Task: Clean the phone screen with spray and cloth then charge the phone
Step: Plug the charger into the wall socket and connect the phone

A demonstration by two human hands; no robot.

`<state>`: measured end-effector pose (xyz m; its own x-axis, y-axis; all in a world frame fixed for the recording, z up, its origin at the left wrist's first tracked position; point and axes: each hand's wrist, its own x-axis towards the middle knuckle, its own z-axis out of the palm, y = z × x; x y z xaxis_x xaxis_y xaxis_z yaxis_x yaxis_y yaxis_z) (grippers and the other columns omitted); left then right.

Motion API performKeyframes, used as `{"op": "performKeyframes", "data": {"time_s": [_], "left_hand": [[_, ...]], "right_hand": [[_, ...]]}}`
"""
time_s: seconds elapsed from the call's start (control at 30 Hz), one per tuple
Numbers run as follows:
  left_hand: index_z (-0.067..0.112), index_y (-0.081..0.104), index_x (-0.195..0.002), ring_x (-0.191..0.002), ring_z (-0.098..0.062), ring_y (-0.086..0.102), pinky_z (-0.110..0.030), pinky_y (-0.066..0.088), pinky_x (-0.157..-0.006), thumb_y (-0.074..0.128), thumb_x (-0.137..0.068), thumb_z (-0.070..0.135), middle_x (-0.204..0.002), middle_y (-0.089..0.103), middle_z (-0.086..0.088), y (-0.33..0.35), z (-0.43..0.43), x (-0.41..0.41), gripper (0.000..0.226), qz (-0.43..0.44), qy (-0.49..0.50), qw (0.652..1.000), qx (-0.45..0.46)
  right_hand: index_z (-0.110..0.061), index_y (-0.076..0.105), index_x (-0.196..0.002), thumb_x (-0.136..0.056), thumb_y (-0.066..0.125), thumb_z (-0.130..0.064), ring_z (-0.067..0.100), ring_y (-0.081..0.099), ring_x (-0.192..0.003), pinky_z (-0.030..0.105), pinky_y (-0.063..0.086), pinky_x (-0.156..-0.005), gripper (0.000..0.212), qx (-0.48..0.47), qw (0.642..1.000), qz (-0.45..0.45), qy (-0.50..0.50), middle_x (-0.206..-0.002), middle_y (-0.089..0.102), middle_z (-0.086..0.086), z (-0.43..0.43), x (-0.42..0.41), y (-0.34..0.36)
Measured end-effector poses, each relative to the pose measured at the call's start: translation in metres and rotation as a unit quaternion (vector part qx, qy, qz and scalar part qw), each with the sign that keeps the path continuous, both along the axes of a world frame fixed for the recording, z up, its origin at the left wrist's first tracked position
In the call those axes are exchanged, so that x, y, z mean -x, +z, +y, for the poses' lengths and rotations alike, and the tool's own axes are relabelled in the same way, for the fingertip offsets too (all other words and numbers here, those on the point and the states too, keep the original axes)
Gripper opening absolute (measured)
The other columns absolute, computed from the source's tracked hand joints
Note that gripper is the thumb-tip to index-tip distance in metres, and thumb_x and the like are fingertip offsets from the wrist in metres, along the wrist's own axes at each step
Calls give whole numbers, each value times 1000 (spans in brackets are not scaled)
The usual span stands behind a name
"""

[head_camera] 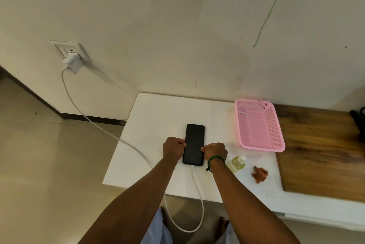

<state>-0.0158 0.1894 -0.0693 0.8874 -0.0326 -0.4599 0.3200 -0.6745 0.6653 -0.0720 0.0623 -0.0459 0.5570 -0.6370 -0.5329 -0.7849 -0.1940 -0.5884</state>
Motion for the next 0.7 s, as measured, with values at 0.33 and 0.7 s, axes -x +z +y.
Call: {"op": "performKeyframes", "data": {"time_s": [0.33,0.7], "left_hand": [[14,76,-103,-105,-21,64,-18,39,-83,67,-87,19,-109,73,-3,-1,1,0,19,-15,-7,1000,-18],[14,77,-100,-102,-23,66,-18,40,-81,67,-88,20,-105,74,-4,-2,-1,3,17,-40,-8,999,-32]], "right_hand": [[-2,71,-97,-78,74,-27,31,65,-96,32,52,-87,31,21,1000,6,12,-100,72,15,0,0,2],[0,71,-94,-78,74,-27,30,66,-92,29,52,-80,31,25,999,14,15,-97,72,14,2,1,5]]}}
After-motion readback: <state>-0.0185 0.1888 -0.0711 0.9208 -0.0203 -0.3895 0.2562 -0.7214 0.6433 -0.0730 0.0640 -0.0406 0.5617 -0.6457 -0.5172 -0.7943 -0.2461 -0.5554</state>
